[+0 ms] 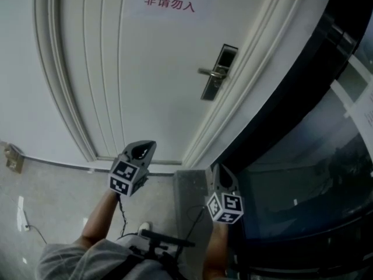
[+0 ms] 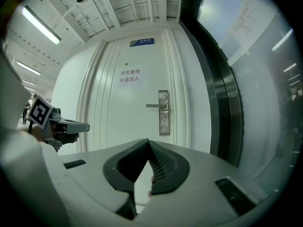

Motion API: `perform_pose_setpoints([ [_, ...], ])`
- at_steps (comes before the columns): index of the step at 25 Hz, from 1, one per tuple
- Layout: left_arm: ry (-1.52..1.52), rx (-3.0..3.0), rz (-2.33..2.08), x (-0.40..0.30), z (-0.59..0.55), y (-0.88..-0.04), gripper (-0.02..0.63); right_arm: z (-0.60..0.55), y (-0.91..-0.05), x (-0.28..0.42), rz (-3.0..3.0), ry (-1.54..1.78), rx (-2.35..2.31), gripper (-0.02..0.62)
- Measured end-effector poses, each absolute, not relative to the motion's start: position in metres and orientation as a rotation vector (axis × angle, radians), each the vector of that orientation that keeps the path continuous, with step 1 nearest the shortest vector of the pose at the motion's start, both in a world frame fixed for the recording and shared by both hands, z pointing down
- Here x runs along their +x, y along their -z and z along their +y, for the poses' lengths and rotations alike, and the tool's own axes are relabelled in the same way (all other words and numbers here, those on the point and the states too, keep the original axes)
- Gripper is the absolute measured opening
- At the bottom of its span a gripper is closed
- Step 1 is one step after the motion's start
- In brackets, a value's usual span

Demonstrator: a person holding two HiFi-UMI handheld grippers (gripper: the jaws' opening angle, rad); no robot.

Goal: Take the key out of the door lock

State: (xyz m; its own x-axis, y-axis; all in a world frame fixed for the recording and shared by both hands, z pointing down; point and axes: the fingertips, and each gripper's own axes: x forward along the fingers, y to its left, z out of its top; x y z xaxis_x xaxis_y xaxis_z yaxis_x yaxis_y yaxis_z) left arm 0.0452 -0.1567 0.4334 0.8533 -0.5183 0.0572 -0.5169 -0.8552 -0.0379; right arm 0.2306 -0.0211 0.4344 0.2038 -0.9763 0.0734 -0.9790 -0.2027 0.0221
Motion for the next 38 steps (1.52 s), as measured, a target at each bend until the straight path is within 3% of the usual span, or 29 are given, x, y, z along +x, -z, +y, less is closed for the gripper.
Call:
perform_pose_setpoints([
  [28, 0.096, -3.003, 0.869, 0.067, -0.28, -0.435, 0.008, -0.14, -0.426, 0.266, -1.919, -0.029, 2.403, 0.008],
  [38, 0.091, -2.989, 0.892, 0.106, -0.32, -0.429, 0.008, -0.185, -0.425, 0.307, -1.952, -0.03, 2.39, 0.008],
])
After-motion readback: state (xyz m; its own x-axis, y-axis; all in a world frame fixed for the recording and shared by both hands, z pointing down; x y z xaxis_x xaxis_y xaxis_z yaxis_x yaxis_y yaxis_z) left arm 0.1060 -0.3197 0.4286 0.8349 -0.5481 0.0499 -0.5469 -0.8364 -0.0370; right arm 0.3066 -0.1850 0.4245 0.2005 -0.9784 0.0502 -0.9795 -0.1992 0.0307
